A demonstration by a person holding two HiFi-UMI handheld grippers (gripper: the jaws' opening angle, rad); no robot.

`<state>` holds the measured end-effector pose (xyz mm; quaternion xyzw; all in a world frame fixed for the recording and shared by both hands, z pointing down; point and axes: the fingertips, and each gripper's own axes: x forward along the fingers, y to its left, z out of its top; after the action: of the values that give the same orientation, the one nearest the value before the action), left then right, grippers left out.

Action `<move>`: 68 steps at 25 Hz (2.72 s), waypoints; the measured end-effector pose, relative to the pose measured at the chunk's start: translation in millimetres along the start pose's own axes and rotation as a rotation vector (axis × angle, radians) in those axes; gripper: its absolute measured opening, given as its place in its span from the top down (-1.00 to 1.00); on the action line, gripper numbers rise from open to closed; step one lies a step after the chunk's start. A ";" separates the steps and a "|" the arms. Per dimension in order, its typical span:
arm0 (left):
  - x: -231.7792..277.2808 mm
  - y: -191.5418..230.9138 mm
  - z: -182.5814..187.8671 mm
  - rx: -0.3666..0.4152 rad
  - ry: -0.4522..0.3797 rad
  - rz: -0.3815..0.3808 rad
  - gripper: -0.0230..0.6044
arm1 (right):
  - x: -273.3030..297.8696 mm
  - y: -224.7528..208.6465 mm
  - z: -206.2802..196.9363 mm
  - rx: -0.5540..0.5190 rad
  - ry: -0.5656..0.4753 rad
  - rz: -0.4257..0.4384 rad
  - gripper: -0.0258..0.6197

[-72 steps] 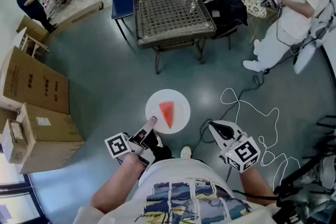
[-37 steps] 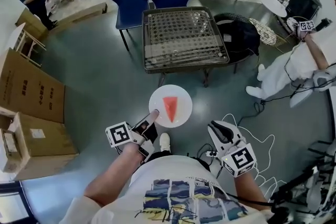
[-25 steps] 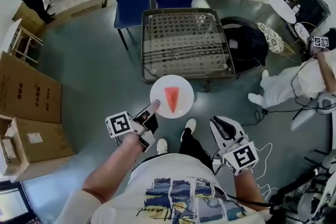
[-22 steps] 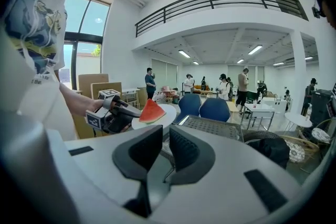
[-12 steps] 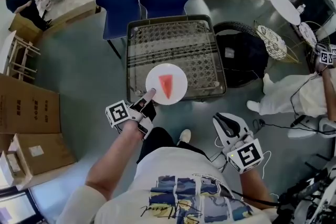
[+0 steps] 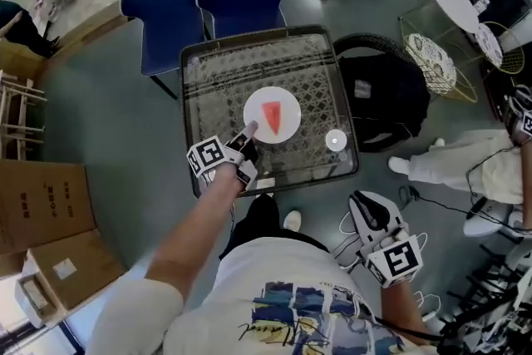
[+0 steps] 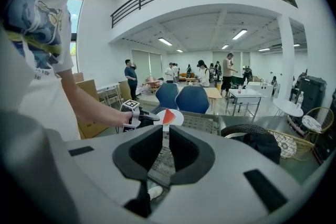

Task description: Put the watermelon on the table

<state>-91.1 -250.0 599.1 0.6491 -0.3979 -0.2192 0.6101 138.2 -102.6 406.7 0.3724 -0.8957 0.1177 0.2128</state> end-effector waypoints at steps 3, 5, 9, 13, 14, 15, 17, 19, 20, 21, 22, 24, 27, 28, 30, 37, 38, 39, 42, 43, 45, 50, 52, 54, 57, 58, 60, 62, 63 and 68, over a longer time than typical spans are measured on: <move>36.5 33.1 27.8 0.000 0.026 0.030 0.87 | 23.0 -7.6 5.1 0.048 0.030 -0.030 0.79; 60.0 52.7 41.1 -0.004 0.041 0.050 0.87 | 35.2 -11.5 3.9 0.071 0.057 -0.044 0.79; 105.8 84.9 57.6 -0.007 0.075 0.089 0.87 | 52.3 -19.5 -1.0 0.109 0.110 -0.070 0.79; 137.5 108.5 65.6 -0.006 0.100 0.131 0.87 | 60.6 -25.9 -6.9 0.148 0.150 -0.091 0.79; 142.9 113.1 66.7 -0.005 0.106 0.142 0.87 | 62.2 -26.9 -7.7 0.154 0.156 -0.097 0.79; 147.3 117.4 67.7 -0.004 0.112 0.151 0.87 | 64.1 -27.6 -8.3 0.160 0.161 -0.102 0.79; 152.8 124.7 69.7 0.001 0.122 0.165 0.87 | 68.4 -27.8 -9.8 0.169 0.168 -0.108 0.79; 155.5 130.0 71.3 0.011 0.132 0.178 0.87 | 71.4 -27.7 -10.8 0.176 0.173 -0.111 0.79; 156.4 131.8 71.6 0.014 0.137 0.184 0.86 | 72.1 -27.7 -11.1 0.178 0.174 -0.112 0.79; 156.9 133.2 71.7 0.015 0.141 0.188 0.85 | 72.7 -27.8 -11.5 0.180 0.175 -0.113 0.79; 157.2 134.4 72.0 0.016 0.143 0.191 0.85 | 73.4 -28.0 -11.7 0.181 0.176 -0.113 0.79; 157.1 136.6 72.9 0.017 0.145 0.203 0.85 | 75.3 -28.6 -11.5 0.184 0.178 -0.109 0.79; 156.7 140.8 73.2 0.056 0.163 0.249 0.85 | 78.3 -28.4 -10.0 0.179 0.175 -0.103 0.79; 156.8 141.9 73.1 0.080 0.176 0.268 0.85 | 79.6 -27.8 -9.5 0.178 0.173 -0.100 0.79; 157.1 143.2 72.1 0.129 0.206 0.301 0.84 | 81.8 -26.0 -8.9 0.177 0.171 -0.092 0.79; 156.6 146.2 69.6 0.399 0.309 0.464 0.51 | 78.6 -27.9 -8.6 0.173 0.166 -0.092 0.79; 156.7 147.2 69.5 0.439 0.319 0.487 0.51 | 77.4 -28.3 -9.2 0.173 0.165 -0.094 0.79; 156.3 148.1 69.4 0.482 0.329 0.509 0.51 | 75.9 -28.3 -9.6 0.174 0.162 -0.097 0.79; 154.7 149.9 69.2 0.591 0.354 0.575 0.51 | 70.7 -28.4 -10.4 0.178 0.157 -0.106 0.79; 154.2 150.3 69.6 0.622 0.361 0.597 0.50 | 68.5 -28.9 -10.6 0.180 0.156 -0.109 0.79; 152.6 150.9 70.9 0.684 0.374 0.640 0.46 | 63.3 -29.9 -10.8 0.182 0.153 -0.114 0.79; 143.3 146.5 76.9 0.736 0.355 0.660 0.42 | 53.3 -33.1 -14.3 0.181 0.134 -0.130 0.79; 135.8 141.5 77.1 0.735 0.338 0.653 0.42 | 49.5 -33.4 -16.2 0.175 0.123 -0.127 0.79; 124.4 132.0 76.1 0.733 0.314 0.639 0.42 | 45.5 -31.9 -17.3 0.162 0.107 -0.112 0.79; 101.0 109.1 72.2 0.737 0.274 0.609 0.42 | 39.8 -32.3 -17.1 0.134 0.073 -0.077 0.79; 92.3 99.0 69.6 0.739 0.259 0.591 0.42 | 37.4 -33.1 -16.3 0.123 0.061 -0.062 0.79; 72.1 76.2 60.9 0.730 0.225 0.539 0.43 | 30.2 -33.1 -14.7 0.095 0.036 -0.029 0.79; 46.2 51.7 51.0 0.710 0.182 0.484 0.43 | 21.9 -30.1 -14.1 0.060 0.012 0.008 0.80; 31.7 38.6 46.3 0.707 0.159 0.461 0.45 | 18.1 -28.2 -14.2 0.041 -0.001 0.027 0.80; -39.8 -23.4 -7.1 0.654 0.087 0.364 0.90 | -8.6 -17.1 -22.7 -0.013 -0.027 0.121 0.80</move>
<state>-103.2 -215.8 569.6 0.7370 -0.5295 0.0593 0.4158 162.5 -100.8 423.6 0.3177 -0.9201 0.1192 0.1955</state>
